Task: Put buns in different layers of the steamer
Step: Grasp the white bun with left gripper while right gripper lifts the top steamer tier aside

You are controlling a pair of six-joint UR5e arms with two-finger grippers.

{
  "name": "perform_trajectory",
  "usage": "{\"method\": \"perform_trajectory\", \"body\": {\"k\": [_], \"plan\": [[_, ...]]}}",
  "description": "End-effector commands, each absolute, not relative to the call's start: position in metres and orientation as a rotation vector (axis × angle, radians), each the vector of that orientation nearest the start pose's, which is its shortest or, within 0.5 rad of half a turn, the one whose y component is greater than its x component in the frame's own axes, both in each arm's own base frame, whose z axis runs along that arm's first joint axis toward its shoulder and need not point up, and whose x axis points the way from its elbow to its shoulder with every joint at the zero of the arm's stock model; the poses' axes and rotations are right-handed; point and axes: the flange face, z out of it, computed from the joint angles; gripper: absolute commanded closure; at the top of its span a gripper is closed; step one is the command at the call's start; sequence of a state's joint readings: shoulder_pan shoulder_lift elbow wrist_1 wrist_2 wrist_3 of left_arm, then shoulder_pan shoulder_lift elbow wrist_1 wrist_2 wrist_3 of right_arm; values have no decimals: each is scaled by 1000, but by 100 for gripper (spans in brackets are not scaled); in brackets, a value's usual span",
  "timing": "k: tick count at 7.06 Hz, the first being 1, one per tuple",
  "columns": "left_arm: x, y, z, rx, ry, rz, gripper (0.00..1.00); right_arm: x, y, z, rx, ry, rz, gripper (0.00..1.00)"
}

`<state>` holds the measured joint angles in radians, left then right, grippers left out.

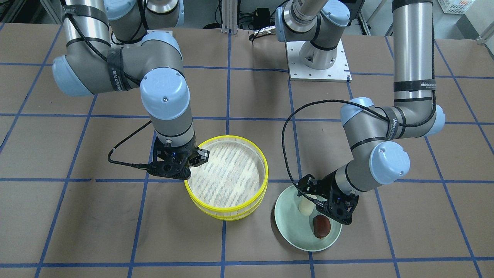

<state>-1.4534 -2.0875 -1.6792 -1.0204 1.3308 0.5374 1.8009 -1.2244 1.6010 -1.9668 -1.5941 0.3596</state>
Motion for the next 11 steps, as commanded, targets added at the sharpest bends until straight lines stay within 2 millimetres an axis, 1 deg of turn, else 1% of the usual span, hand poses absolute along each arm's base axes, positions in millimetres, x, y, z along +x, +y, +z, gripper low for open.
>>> {"method": "perform_trajectory", "body": {"k": [1,2,3,4,5,6,7,8,9,10,11], "plan": [[-85,-634,189,701,3322,12,47,243,-553,372,205,3177,-113,97],[-86,-634,190,708,3315,13,80,216,-540,405,187,3188,-107,98],[-86,-635,191,719,3316,7,100,184,-526,436,226,3184,-75,98],[-86,-633,197,696,3321,13,100,164,-503,474,193,3196,-53,98],[-88,-633,215,710,3304,-17,100,140,-484,496,125,3212,19,98],[-93,-629,236,716,3293,-34,100,111,-472,513,130,3210,26,98],[-108,-624,263,678,3295,-94,100,104,-459,525,134,3209,28,98],[-158,-616,291,687,3285,-161,100,104,-457,526,120,3210,24,98],[-201,-611,314,614,3308,-212,100,104,-452,530,108,3210,26,98],[-227,-606,318,646,3340,-226,100,104,-448,531,100,3210,29,98],[-239,-604,311,683,3368,-222,100,104,-448,532,100,3212,29,98]]}}
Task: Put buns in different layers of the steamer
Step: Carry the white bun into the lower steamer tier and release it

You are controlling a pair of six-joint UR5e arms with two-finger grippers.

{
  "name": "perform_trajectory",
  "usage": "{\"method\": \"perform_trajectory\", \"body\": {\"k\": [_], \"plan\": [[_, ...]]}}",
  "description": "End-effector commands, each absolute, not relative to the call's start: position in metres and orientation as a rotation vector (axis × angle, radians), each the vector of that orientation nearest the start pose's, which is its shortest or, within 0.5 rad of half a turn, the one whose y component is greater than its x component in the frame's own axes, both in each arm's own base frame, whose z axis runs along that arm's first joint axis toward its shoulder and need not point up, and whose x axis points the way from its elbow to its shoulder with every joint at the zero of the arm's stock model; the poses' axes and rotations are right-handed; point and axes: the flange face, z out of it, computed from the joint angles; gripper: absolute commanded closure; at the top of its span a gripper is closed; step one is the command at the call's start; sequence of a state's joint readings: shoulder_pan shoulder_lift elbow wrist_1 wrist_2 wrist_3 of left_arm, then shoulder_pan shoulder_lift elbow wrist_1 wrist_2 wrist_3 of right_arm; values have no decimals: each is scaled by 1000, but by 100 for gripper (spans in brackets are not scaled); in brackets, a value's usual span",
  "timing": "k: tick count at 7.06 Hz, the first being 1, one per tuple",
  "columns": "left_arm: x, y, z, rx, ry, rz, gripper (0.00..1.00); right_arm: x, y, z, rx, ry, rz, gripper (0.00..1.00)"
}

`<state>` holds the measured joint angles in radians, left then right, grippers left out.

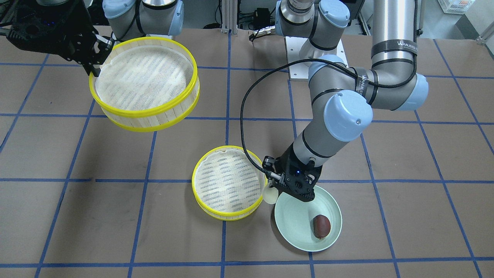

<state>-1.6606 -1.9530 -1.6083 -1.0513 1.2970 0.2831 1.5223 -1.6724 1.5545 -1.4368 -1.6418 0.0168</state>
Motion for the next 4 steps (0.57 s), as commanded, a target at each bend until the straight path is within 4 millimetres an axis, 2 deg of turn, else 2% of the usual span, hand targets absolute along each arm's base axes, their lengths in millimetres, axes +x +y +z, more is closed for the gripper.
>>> {"method": "perform_trajectory", "body": {"k": [1,2,3,4], "plan": [[-256,-598,298,733,3366,-208,100,104,-447,532,100,3212,29,98],[-274,-589,291,777,3362,-174,100,104,-447,533,98,3212,27,98],[-280,-581,285,793,3359,-144,82,104,-447,533,98,3212,29,98],[-280,-579,282,807,3355,-133,38,104,-447,533,98,3212,27,98]]}}
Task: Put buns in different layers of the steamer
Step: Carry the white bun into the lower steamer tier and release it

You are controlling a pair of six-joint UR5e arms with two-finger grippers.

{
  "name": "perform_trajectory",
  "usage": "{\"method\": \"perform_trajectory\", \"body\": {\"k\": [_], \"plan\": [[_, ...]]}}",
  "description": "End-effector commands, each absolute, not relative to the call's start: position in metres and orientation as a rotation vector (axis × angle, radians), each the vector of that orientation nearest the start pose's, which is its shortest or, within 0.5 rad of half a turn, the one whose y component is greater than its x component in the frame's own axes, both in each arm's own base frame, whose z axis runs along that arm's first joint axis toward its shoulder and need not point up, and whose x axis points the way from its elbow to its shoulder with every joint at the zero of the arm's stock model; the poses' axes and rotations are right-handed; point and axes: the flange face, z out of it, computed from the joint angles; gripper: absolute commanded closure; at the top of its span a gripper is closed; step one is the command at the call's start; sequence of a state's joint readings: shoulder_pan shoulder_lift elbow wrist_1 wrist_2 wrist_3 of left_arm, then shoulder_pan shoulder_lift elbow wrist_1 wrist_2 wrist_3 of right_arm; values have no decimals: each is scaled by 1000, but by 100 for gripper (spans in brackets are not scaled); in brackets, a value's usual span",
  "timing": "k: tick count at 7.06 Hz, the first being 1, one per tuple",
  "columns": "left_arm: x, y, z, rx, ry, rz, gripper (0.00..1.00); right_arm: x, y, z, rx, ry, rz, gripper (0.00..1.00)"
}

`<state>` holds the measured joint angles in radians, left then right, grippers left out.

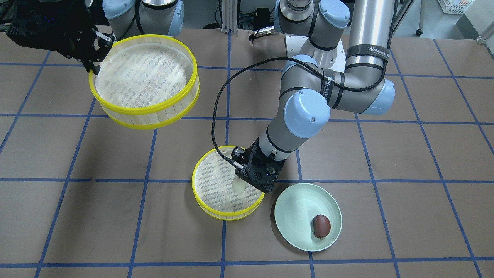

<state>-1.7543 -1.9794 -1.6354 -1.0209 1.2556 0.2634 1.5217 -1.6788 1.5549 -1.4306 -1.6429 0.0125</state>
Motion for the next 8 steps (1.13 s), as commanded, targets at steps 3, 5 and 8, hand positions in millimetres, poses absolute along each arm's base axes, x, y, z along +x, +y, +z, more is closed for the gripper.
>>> {"method": "perform_trajectory", "body": {"k": [3,5,8], "plan": [[-278,-577,287,794,3349,-127,0,105,-446,533,95,3212,29,98],[-277,-579,283,797,3339,-120,0,105,-447,533,95,3210,27,98],[-248,-589,284,750,3147,-116,0,105,-447,533,98,3210,27,98]]}}
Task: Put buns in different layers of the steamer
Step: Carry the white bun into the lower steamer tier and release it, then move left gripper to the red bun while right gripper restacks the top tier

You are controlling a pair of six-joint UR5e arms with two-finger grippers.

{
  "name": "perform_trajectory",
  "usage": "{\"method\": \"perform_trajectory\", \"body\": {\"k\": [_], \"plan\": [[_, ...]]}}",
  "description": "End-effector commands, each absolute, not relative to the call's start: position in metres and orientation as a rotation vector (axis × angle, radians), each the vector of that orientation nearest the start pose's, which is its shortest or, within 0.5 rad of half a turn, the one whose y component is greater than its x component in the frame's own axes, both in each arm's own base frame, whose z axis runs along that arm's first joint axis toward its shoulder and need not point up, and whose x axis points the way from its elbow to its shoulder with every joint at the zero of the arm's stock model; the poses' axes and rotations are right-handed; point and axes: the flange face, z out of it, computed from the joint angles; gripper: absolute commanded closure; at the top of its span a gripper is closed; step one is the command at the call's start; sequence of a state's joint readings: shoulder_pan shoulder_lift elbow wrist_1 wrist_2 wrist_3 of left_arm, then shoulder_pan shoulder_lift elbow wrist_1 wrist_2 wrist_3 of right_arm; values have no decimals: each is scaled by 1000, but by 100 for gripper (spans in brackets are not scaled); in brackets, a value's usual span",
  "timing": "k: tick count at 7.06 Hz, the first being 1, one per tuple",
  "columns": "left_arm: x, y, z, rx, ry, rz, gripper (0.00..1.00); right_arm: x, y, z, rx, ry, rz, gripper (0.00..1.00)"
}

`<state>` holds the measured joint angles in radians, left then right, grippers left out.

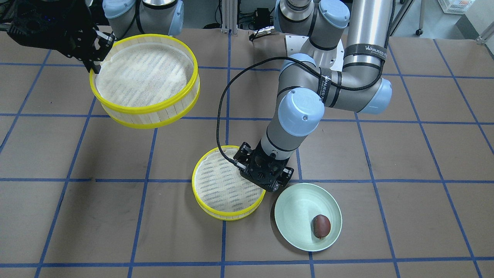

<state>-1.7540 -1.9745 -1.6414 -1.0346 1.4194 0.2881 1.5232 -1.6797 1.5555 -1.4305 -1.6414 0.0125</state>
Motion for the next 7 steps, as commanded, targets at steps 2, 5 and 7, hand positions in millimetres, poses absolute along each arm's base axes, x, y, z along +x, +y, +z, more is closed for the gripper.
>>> {"method": "perform_trajectory", "body": {"k": [2,5,7], "plan": [[-212,-606,288,656,3142,-136,0,104,-449,529,100,3213,44,98],[-144,-634,300,433,3168,-193,0,107,-482,501,97,3245,92,100],[-116,-647,297,178,3200,-206,0,155,-516,460,18,3248,41,100]]}}
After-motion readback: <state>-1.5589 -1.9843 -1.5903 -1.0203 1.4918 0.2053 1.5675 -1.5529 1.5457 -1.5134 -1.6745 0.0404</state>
